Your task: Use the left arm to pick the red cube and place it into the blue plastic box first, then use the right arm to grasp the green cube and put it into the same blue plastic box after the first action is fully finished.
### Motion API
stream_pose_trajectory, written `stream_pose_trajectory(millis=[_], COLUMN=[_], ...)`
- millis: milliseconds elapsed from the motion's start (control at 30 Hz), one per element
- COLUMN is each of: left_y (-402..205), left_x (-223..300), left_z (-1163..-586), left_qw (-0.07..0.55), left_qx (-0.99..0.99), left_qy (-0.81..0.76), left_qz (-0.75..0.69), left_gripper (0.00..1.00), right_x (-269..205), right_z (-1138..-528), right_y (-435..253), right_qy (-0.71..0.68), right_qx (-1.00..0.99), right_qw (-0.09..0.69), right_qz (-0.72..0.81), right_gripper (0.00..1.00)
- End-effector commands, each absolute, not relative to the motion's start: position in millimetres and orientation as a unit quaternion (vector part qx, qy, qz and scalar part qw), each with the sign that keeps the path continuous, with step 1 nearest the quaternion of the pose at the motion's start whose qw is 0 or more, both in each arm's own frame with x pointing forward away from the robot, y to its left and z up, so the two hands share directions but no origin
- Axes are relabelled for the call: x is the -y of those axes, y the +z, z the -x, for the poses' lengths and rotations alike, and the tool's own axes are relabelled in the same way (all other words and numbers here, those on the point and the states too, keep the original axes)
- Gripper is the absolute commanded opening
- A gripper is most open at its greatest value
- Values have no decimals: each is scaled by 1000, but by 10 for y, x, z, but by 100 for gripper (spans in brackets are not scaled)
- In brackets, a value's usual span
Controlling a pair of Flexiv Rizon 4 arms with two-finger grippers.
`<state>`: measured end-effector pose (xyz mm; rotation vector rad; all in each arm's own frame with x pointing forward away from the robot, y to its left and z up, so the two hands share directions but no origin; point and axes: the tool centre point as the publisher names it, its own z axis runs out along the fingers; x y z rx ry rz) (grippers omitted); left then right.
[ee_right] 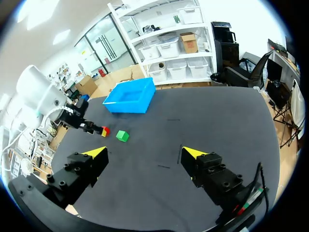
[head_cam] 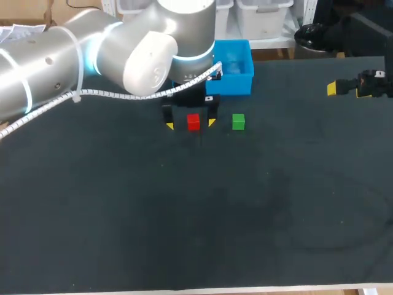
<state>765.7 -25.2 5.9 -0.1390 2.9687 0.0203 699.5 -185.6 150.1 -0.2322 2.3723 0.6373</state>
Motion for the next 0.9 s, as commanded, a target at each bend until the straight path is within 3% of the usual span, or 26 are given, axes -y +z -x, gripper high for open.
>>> stream_pose_trajectory(millis=[33,700,733,800,833,900], left_y=[16,-52,-53,-51,-50,-56], left_x=[288,260,260,261,261,259], left_z=[-7764,-7781,-7781,-7779,-7778,-7775], left_qw=[80,74,74,74,73,73], left_qx=[-996,-996,-996,-996,-996,-996], left_qy=[7,18,17,18,18,17], left_qz=[46,40,40,40,41,42], left_gripper=[100,100,64,16,0,0], right_x=[1855,1855,1855,1855,1855,1855], right_z=[-6995,-6995,-6995,-6995,-6995,-6995], right_y=[1502,1502,1502,1502,1502,1502], right_qy=[243,243,243,243,243,243], right_qx=[-908,-908,-908,-908,-908,-908], right_qw=[331,331,331,331,331,331], right_qz=[89,89,89,89,89,89], right_gripper=[100,100,100,100,100,100])
